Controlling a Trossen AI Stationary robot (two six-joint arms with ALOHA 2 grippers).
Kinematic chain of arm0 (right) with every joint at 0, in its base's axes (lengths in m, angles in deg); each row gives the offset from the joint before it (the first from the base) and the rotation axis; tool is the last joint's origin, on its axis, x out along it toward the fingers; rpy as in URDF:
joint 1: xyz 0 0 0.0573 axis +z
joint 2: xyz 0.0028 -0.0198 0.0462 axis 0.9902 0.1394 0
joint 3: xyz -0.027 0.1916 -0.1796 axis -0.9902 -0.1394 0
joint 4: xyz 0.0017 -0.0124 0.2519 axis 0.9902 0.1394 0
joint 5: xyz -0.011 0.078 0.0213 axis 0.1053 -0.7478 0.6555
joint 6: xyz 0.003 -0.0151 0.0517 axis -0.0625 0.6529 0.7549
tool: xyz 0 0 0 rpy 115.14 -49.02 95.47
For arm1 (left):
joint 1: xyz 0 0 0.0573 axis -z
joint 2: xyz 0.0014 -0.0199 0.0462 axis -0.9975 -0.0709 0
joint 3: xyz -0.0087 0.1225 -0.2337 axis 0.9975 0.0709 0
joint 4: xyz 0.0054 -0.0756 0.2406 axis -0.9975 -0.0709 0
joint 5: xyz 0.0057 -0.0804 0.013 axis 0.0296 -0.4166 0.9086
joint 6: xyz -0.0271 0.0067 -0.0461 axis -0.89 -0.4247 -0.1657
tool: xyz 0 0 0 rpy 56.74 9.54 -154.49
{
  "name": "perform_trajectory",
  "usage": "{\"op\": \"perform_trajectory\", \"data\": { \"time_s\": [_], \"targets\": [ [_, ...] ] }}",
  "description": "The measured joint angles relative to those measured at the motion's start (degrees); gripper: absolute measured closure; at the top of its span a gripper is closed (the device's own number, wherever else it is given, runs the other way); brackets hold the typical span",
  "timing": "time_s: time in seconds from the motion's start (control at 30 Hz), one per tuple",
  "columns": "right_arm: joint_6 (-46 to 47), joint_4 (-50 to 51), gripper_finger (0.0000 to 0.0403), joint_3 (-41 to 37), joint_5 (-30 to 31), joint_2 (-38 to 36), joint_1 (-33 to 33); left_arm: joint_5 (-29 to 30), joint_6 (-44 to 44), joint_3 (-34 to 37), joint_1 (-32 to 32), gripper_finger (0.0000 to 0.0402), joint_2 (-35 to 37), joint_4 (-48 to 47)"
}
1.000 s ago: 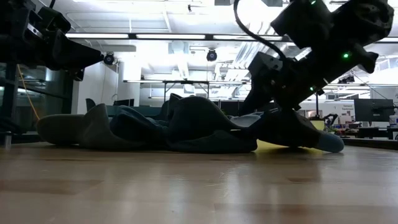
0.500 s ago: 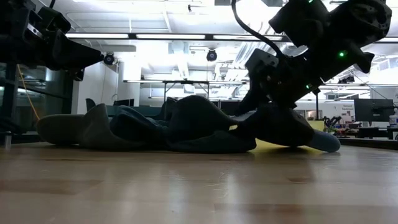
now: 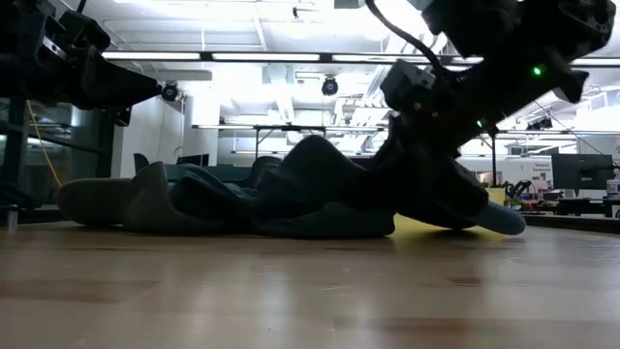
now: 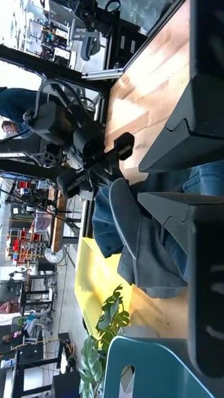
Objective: Pick & Place hat
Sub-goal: Put the right gray cap into the green bin
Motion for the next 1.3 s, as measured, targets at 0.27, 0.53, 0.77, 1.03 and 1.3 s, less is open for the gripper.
{"op": "perform_trajectory", "data": {
  "time_s": [0.27, 0.53, 0.77, 1.03, 1.3],
  "targets": [
    [0.2, 6.3, 0.0391, 6.8, -0.6, 0.0, 0.0, 0.0, 0.0, 0.0, 0.0, 0.0341, 0.0, 0.0],
    [0.2, 12.1, 0.0397, 10.4, 2.0, 0.0, 0.0, 0.0, 0.0, 0.0, 0.0, 0.0341, 0.0, 0.0],
    [-0.4, 19.5, 0.0398, 12.7, 4.8, -0.1, 0.0, 0.0, 0.0, 0.0, 0.0, 0.0341, 0.0, 0.0],
    [-7.7, 23.0, 0.0398, 15.6, 4.7, -2.0, 0.6, 0.0, 0.0, 0.0, 0.0, 0.0341, 0.0, 0.0],
    [-13.9, 25.7, 0.0399, 18.9, 5.9, -5.0, 1.8, 0.0, 0.0, 0.0, 0.0, 0.0341, 0.0, 0.0]
  ]
}}
